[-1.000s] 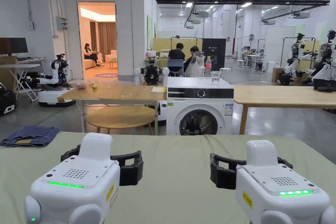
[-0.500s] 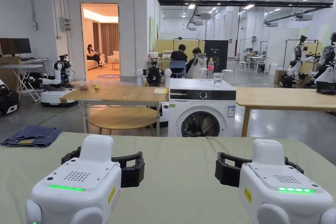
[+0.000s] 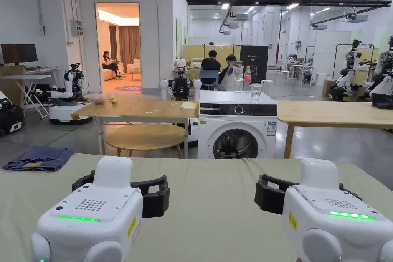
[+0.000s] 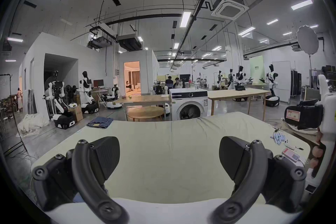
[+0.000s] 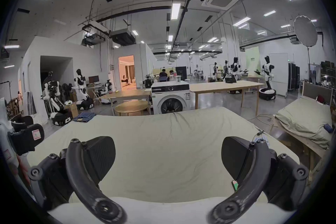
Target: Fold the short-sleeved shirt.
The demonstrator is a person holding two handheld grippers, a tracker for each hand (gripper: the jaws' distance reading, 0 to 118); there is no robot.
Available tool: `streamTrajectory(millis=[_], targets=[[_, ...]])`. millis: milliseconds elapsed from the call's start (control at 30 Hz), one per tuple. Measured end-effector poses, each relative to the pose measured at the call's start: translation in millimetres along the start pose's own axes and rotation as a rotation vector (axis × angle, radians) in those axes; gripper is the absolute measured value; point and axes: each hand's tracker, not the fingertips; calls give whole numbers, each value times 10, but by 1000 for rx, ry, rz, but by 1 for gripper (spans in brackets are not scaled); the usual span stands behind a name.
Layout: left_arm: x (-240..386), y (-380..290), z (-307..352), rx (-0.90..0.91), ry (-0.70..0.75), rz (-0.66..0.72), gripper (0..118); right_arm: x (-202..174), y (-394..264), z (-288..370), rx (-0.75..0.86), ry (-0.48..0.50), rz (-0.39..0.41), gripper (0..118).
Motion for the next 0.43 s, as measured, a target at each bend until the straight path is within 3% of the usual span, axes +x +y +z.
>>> streamTrajectory(millis=[433], targets=[[42,-6,3,-3,-6,-5,110,-99,-50,13,39,-10,61,116]])
